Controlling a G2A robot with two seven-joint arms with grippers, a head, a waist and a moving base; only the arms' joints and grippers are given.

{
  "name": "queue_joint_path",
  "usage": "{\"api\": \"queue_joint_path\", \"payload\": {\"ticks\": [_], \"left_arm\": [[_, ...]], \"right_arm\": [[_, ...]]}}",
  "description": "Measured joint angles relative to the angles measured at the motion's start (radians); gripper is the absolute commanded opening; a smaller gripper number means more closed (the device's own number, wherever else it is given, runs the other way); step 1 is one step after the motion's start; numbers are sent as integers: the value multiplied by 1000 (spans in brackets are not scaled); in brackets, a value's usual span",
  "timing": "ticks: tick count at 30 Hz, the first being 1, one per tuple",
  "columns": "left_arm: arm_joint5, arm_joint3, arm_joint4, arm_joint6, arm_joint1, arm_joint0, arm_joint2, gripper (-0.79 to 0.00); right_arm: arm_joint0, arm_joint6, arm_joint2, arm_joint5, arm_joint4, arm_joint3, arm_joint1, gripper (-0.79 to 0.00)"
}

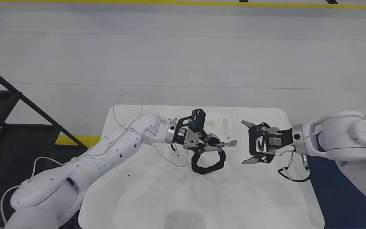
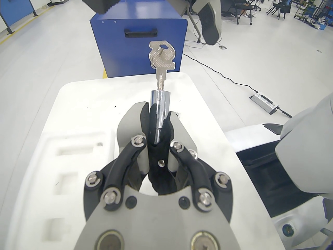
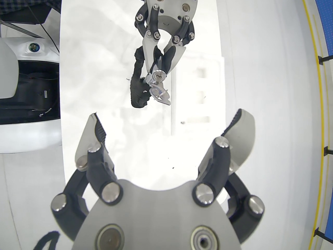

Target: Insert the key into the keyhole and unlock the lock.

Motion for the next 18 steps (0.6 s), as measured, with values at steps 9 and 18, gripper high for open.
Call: {"api": "queue_joint_path", "payload": {"ticks": [9,18], "left_arm": [[0,-24,42,38,3,-4,8,-785],[0,-23,60,66,3,-8,16,-785]], "right_arm": [[-7,-116,-2,-15,-156,-31,-19,-529],[-33,-191,-7,-21,-218,-17,-32,-625]]}}
